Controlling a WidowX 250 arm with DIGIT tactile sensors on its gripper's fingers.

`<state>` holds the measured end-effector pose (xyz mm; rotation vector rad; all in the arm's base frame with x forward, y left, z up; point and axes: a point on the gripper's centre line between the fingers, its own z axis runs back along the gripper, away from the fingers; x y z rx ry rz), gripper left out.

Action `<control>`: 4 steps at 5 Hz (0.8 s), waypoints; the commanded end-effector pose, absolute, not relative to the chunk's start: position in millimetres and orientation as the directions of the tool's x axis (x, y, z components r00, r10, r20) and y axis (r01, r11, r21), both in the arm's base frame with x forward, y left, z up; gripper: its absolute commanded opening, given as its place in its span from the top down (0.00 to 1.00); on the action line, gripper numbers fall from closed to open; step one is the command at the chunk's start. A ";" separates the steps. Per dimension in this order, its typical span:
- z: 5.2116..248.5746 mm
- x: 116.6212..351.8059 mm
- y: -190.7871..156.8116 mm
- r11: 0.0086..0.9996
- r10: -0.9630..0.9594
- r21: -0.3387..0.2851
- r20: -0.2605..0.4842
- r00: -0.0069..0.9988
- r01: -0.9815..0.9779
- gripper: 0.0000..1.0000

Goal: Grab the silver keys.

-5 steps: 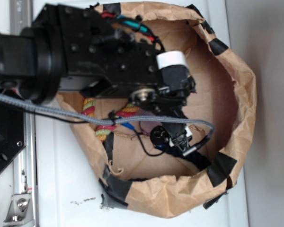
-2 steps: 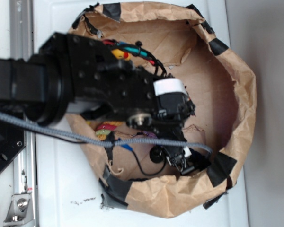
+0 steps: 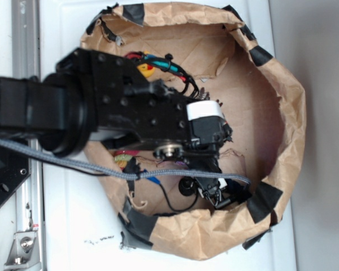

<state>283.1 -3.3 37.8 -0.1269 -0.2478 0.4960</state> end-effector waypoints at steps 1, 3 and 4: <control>21.6 281.7 9.6 0.887 0.462 -0.119 0.236 0.855 -0.446 0.00; 11.8 277.4 17.9 0.881 0.473 -0.104 0.211 0.856 -0.461 1.00; 12.0 271.6 22.0 0.877 0.481 -0.118 0.207 0.852 -0.467 1.00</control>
